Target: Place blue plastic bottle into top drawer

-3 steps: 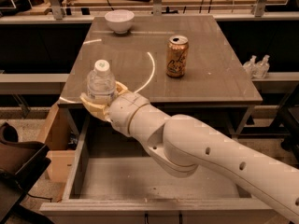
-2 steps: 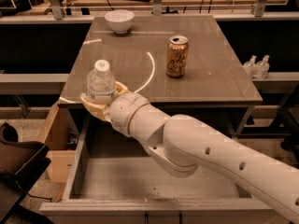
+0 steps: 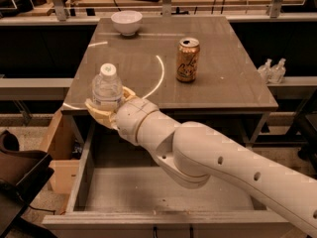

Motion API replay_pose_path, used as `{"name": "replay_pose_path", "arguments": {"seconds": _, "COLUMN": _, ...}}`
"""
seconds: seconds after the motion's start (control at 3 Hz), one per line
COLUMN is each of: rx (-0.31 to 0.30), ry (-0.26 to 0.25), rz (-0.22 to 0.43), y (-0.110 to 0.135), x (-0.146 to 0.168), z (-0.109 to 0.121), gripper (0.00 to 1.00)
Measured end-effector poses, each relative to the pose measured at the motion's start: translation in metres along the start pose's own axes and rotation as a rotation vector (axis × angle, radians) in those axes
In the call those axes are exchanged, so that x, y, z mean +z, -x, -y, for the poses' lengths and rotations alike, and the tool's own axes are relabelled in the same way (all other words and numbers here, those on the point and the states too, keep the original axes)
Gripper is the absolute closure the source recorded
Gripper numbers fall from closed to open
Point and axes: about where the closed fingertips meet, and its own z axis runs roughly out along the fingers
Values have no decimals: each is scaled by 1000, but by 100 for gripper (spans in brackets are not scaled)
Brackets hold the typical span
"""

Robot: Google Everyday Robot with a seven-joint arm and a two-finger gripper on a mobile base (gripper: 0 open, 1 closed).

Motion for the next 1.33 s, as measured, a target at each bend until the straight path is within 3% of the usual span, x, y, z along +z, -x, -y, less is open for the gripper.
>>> {"name": "replay_pose_path", "arguments": {"seconds": 0.67, "rx": 0, "ry": 0, "rz": 0, "y": 0, "x": 0, "z": 0, "gripper": 100}}
{"name": "replay_pose_path", "arguments": {"seconds": 1.0, "rx": 0, "ry": 0, "rz": 0, "y": 0, "x": 0, "z": 0, "gripper": 83}}
{"name": "replay_pose_path", "arguments": {"seconds": 1.33, "rx": 0, "ry": 0, "rz": 0, "y": 0, "x": 0, "z": 0, "gripper": 59}}
